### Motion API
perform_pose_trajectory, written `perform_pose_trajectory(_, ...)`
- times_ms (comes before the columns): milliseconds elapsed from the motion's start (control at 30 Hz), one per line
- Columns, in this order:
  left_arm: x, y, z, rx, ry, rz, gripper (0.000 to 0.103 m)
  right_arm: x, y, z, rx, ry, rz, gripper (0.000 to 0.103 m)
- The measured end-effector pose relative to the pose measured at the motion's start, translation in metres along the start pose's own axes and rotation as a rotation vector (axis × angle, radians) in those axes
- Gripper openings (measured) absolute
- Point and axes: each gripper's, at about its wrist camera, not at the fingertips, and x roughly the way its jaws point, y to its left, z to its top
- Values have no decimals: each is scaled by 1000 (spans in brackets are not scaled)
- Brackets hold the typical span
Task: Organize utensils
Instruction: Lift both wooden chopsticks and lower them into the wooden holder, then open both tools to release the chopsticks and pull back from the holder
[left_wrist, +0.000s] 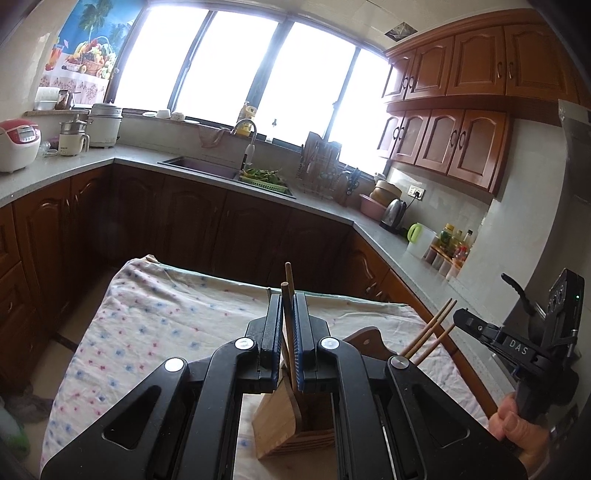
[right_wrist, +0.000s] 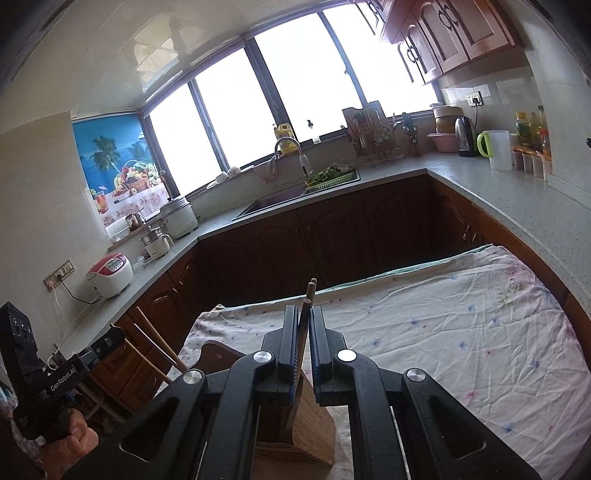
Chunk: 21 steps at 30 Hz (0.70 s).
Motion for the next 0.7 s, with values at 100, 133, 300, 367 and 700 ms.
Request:
perform_pose_trajectory(100, 1, 2, 2, -4, 9, -1, 5, 0, 0, 0, 5, 3, 4, 6)
perform_pose_trajectory(133, 1, 2, 2, -2, 11, -1, 5, 0, 0, 0, 6, 5, 7, 6)
perform_pose_trajectory(300, -1, 3, 5, 1, 20, 5, 8, -1, -4, 0, 26, 7, 22, 11)
perform_pose_trajectory(367, -4, 4, 5, -4, 8, 10, 14, -3, -6, 0, 38, 5, 24, 15)
perform_pose_trajectory(700, -38, 10, -3, -32, -38, 67, 83, -32, -3, -8, 26, -37, 53, 84)
